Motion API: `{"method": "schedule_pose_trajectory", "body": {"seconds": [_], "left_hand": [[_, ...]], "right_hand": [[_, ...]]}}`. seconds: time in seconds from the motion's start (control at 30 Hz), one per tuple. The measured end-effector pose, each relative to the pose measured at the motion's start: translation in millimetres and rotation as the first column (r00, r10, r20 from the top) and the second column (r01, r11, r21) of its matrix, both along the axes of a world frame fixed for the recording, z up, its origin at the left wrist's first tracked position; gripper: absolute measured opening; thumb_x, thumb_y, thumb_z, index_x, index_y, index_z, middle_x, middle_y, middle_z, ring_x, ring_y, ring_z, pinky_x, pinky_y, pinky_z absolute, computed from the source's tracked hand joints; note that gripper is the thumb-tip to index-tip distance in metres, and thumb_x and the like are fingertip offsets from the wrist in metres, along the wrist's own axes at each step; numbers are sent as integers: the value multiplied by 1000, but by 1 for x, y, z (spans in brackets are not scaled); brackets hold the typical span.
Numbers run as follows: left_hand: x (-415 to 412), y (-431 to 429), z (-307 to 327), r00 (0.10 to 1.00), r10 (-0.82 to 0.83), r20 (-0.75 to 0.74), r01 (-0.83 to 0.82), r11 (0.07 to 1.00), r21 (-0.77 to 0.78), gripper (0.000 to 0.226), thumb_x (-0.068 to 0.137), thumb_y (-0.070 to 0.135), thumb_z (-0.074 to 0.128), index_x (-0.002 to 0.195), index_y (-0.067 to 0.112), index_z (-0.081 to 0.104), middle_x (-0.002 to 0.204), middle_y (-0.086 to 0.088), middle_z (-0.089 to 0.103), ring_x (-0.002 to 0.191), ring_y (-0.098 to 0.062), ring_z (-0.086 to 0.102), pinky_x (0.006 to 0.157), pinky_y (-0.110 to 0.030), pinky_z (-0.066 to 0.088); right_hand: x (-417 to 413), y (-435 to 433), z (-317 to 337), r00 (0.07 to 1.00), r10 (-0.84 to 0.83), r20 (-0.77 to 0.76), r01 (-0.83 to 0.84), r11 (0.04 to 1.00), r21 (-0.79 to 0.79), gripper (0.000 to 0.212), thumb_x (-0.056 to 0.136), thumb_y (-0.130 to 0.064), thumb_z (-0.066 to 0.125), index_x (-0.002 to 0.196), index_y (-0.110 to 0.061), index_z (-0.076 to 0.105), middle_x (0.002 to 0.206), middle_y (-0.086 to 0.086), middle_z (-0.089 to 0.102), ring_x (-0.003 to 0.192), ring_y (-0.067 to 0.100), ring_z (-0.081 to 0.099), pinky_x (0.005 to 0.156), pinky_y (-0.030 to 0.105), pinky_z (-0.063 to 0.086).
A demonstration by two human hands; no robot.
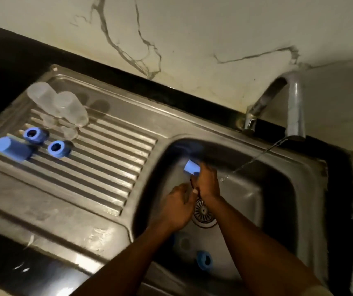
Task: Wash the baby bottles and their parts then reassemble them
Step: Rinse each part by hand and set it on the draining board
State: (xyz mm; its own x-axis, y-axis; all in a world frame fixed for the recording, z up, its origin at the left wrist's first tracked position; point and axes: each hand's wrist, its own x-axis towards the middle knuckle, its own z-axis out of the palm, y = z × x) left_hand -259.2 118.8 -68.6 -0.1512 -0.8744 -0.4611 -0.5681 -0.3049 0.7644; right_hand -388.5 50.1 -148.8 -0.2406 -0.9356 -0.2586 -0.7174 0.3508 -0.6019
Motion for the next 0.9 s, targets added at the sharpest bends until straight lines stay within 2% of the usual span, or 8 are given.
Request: {"method": "schedule_pose_trajectory", "body": {"seconds": [0.13, 0.23, 0.3, 0.37, 0.47, 0.63, 0.73, 0.9], "left_hand": [[4, 24, -15, 996, 4, 91, -11, 998, 69, 54, 100, 44, 53, 145, 14, 48, 145, -6, 52, 120, -21, 60, 103, -35, 48], [9, 38, -13, 993, 28, 111, -37, 996, 81, 50, 100, 39, 57, 144, 16, 50, 144, -2, 52, 110, -14, 63, 89, -18, 46], [8, 43, -9, 993, 61, 101, -69, 994, 81, 47, 100, 34, 59, 143, 17, 50, 143, -1, 52, 112, -15, 63, 79, -7, 42], [2, 40, -5, 994, 71, 88, -77, 995, 65, 45, 99, 31, 60, 141, 17, 52, 142, 0, 52, 113, -16, 63, 75, -3, 40], [-14, 31, -1, 996, 29, 84, -31, 999, 26, 41, 99, 27, 61, 137, 16, 55, 139, 1, 55, 108, -16, 65, 84, -18, 47], [-58, 17, 1, 987, -150, 58, 150, 989, 4, 31, 97, 16, 60, 127, 13, 60, 128, -6, 60, 107, -18, 61, 92, -27, 50], [-71, 10, 8, 989, -143, 30, 143, 990, 3, 25, 97, 13, 57, 122, 11, 59, 122, -7, 60, 100, -14, 59, 89, -28, 52], [-58, 0, 6, 995, -88, 50, 88, 996, 4, 42, 96, 15, 61, 137, 12, 53, 137, -6, 54, 115, -22, 60, 96, -37, 53]], "right_hand": [[-1, -20, -23, 968, 207, -143, -185, 971, 155, 67, 93, -30, 67, 151, -20, 36, 150, 6, 42, 136, 32, 35, 105, 40, 39], [5, -22, -39, 969, 178, -172, -153, 977, 151, 60, 92, -30, 68, 146, -21, 42, 145, 6, 48, 133, 31, 38, 102, 39, 40], [2, -12, -47, 997, 36, -62, -32, 997, 71, 53, 89, -23, 72, 138, -20, 52, 137, 7, 55, 127, 31, 45, 100, 39, 43], [-7, 5, -45, 932, -274, 236, 283, 959, -4, 47, 82, -14, 76, 126, -21, 59, 123, 7, 62, 115, 31, 57, 95, 41, 50], [-33, 35, -25, 744, -514, 426, 585, 810, -46, 43, 79, -7, 78, 116, -18, 58, 106, 0, 67, 97, 25, 65, 87, 40, 54], [-67, 62, 11, 836, -306, 456, 432, 879, -202, 38, 82, -6, 75, 113, -21, 58, 101, -7, 67, 92, 11, 65, 80, 25, 54], [-62, 58, 27, 887, -225, 403, 323, 927, -193, 34, 84, -9, 72, 111, -22, 58, 97, -8, 67, 89, 12, 65, 78, 28, 56], [-53, 53, 33, 867, -352, 351, 443, 868, -224, 34, 85, -9, 74, 116, -13, 60, 99, -5, 67, 89, 13, 64, 78, 22, 50]]}}
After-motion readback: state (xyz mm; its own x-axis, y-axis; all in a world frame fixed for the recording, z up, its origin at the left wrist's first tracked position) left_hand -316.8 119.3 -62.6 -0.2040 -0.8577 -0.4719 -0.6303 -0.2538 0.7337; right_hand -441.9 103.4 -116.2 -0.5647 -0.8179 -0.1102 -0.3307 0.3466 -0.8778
